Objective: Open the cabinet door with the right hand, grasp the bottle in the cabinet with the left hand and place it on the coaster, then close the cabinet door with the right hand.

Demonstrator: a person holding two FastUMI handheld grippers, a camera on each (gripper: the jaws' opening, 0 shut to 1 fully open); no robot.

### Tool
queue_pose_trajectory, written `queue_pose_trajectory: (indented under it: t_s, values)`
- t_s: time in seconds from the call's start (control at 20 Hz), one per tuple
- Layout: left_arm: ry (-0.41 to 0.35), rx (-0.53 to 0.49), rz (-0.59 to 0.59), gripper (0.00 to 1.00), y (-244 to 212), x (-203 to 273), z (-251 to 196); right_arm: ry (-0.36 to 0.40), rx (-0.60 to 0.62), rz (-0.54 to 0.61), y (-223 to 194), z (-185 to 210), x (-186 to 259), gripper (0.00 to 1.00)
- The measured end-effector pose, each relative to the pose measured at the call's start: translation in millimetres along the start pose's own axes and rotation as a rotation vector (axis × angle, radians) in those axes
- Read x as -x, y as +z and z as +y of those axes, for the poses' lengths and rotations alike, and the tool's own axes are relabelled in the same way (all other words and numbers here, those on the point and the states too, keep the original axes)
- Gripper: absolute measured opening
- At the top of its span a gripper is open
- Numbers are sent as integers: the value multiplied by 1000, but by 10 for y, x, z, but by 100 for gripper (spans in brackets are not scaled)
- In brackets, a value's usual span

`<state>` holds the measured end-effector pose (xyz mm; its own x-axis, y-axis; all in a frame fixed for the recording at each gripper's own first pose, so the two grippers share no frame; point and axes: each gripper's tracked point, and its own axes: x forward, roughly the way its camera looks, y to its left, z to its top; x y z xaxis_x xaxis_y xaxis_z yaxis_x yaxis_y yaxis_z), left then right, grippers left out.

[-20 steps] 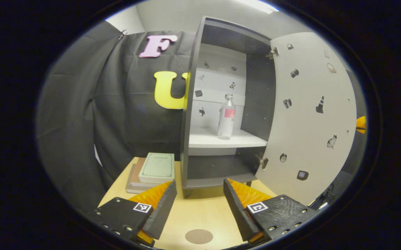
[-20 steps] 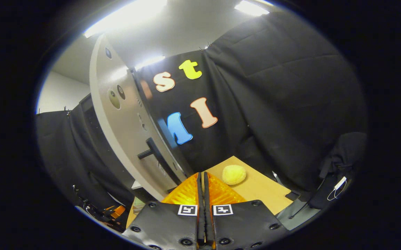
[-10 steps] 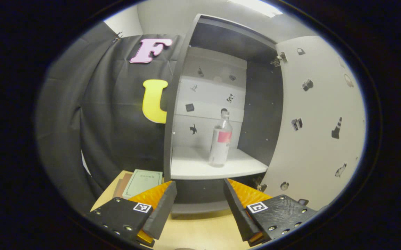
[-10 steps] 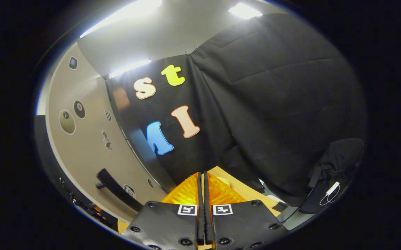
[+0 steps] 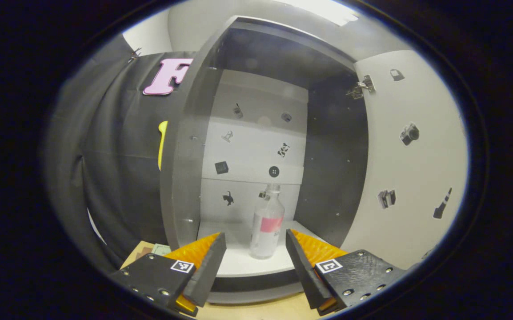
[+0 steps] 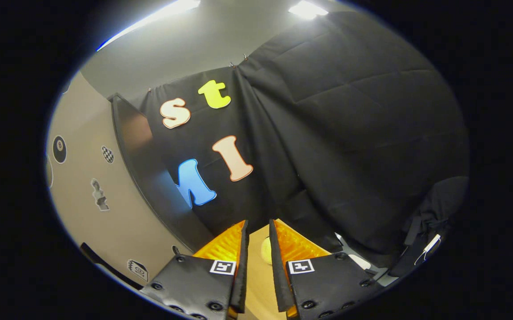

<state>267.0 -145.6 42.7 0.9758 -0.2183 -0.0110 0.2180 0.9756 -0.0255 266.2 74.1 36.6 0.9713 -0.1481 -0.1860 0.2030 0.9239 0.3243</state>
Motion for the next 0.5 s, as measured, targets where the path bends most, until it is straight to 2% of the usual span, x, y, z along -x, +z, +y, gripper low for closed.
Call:
queue_pose_trajectory:
  t_s: [0.25, 0.3, 0.35, 0.4, 0.5]
  values:
    - [-29, -20, -2, 82, 79, -379, -88, -8, 16, 7, -13, -27, -261, 31]
    - [-41, -21, -2, 84, 102, -448, -136, -11, 25, 14, -26, -29, -295, 35]
    - [-43, -27, -6, 82, 107, -521, -156, -13, 37, 16, -36, -31, -325, 42]
    - [-43, -34, -6, 82, 118, -587, -165, -30, 52, 18, -43, -51, -366, 46]
    - [-61, -36, 9, 82, 58, -741, -223, -58, 77, 15, -36, -131, -403, 46]
